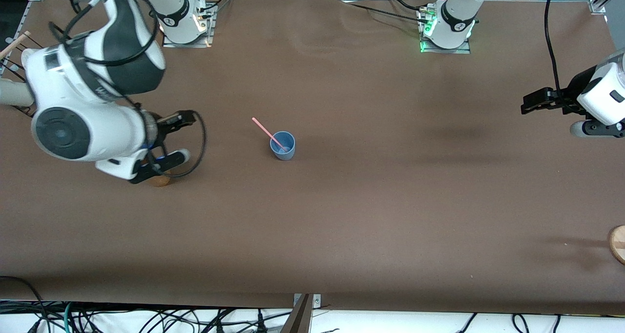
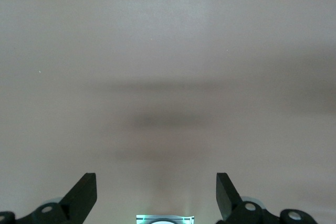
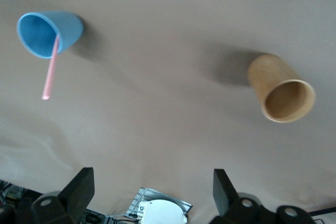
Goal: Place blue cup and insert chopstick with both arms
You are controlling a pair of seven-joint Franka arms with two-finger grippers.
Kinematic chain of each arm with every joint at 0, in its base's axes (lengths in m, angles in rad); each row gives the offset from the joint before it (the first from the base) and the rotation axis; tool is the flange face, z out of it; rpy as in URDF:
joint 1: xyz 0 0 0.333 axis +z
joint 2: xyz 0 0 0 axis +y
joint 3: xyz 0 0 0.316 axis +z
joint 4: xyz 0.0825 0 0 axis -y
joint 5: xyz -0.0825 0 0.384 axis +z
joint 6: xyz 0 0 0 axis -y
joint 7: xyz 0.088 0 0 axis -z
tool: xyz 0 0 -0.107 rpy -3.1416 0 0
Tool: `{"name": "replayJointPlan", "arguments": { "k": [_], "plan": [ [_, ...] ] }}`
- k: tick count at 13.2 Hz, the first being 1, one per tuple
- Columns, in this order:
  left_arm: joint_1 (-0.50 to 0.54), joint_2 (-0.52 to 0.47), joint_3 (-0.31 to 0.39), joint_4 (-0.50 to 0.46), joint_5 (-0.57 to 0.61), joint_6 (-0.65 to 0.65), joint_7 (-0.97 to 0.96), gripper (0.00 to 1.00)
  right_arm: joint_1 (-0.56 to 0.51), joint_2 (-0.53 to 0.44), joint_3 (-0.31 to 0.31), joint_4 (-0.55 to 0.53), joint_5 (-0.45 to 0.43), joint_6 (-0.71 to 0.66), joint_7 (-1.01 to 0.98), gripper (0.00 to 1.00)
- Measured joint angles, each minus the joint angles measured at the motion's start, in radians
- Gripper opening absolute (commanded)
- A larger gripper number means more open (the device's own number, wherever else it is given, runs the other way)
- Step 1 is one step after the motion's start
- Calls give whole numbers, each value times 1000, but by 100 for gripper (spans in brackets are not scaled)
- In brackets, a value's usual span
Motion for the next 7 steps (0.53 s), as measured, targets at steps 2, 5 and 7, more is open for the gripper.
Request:
{"name": "replayJointPlan", "arguments": {
  "k": [2, 5, 7],
  "plan": [
    [0, 0, 0, 0, 0, 0, 0, 100, -22, -14, -18, -4, 0, 37, 0, 100],
    [0, 0, 0, 0, 0, 0, 0, 100, -27, -154, -37, -178, -1, 218, 7, 100],
    [0, 0, 0, 0, 0, 0, 0, 100, -38, -307, -46, -395, -1, 367, 63, 100]
  ]
}}
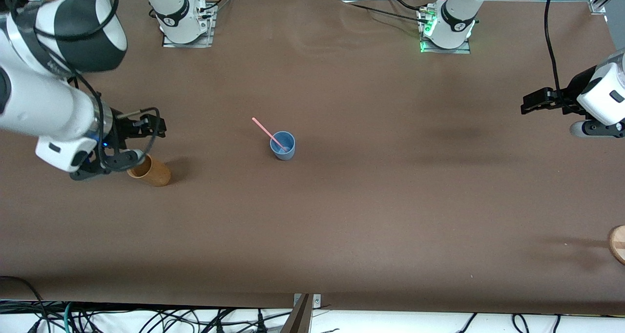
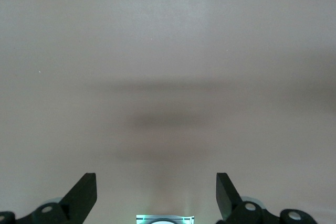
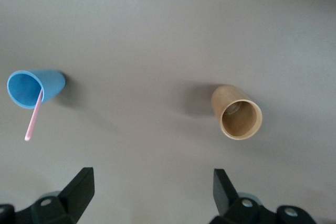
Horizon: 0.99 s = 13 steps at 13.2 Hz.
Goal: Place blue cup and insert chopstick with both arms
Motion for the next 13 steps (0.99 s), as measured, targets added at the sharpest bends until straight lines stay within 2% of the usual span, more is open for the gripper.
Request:
{"name": "replayJointPlan", "arguments": {
  "k": [3, 5, 9, 13],
  "plan": [
    [0, 0, -1, 0, 0, 0, 0, 100, -39, -217, -2, -287, 0, 102, 144, 100],
    [-1, 0, -1, 0, 0, 0, 0, 100, -82, -307, -3, -381, 0, 111, 170, 100],
    [-1, 0, -2, 0, 0, 0, 0, 100, -164, -370, -11, -411, 1, 110, 171, 100],
    [-1, 0, -3, 0, 0, 0, 0, 100, -171, -375, -15, -388, -2, 71, 171, 100]
  ]
}}
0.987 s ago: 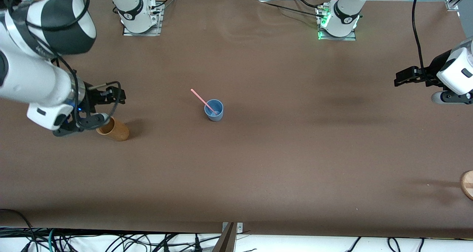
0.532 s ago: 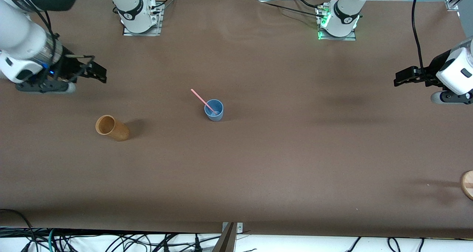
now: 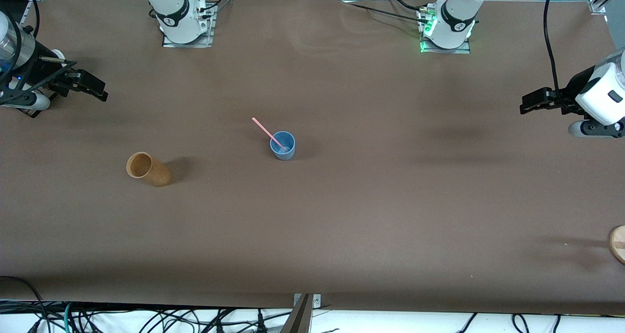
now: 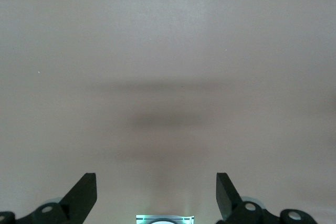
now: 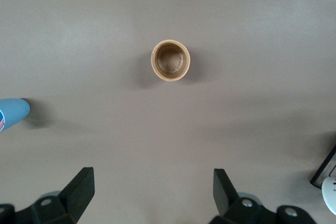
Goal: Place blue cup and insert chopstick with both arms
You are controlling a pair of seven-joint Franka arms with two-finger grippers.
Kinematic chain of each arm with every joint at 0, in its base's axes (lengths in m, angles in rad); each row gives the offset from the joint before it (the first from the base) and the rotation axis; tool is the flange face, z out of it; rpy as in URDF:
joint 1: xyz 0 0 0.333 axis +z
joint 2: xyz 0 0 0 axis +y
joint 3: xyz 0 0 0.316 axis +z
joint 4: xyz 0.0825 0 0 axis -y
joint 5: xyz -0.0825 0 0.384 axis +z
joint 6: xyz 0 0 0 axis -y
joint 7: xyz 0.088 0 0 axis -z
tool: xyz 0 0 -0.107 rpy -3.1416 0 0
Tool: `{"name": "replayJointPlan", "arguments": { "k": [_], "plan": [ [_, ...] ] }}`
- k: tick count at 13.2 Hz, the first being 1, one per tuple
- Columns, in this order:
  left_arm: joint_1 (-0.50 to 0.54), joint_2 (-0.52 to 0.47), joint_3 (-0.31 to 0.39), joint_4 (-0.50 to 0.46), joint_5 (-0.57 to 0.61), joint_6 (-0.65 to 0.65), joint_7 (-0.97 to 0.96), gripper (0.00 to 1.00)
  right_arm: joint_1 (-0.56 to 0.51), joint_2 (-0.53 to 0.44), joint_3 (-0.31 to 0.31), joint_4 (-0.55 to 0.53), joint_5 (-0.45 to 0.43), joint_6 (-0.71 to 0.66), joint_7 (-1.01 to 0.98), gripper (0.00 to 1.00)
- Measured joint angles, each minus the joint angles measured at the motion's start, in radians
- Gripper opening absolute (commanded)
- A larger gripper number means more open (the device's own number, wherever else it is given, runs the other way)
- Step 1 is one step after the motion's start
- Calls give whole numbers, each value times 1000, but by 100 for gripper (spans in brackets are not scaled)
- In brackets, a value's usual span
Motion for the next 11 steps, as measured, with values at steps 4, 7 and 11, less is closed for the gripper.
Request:
{"name": "replayJointPlan", "arguments": {
  "k": [4, 7, 11],
  "plan": [
    [0, 1, 0, 0, 0, 0, 0, 100, 6, 2, 6, 15, -5, -18, 0, 100],
    [0, 3, -1, 0, 0, 0, 0, 100, 6, 11, 7, 15, -5, -18, 0, 100],
    [0, 4, -1, 0, 0, 0, 0, 100, 6, 13, 8, 16, -5, -18, 0, 100]
  ]
}}
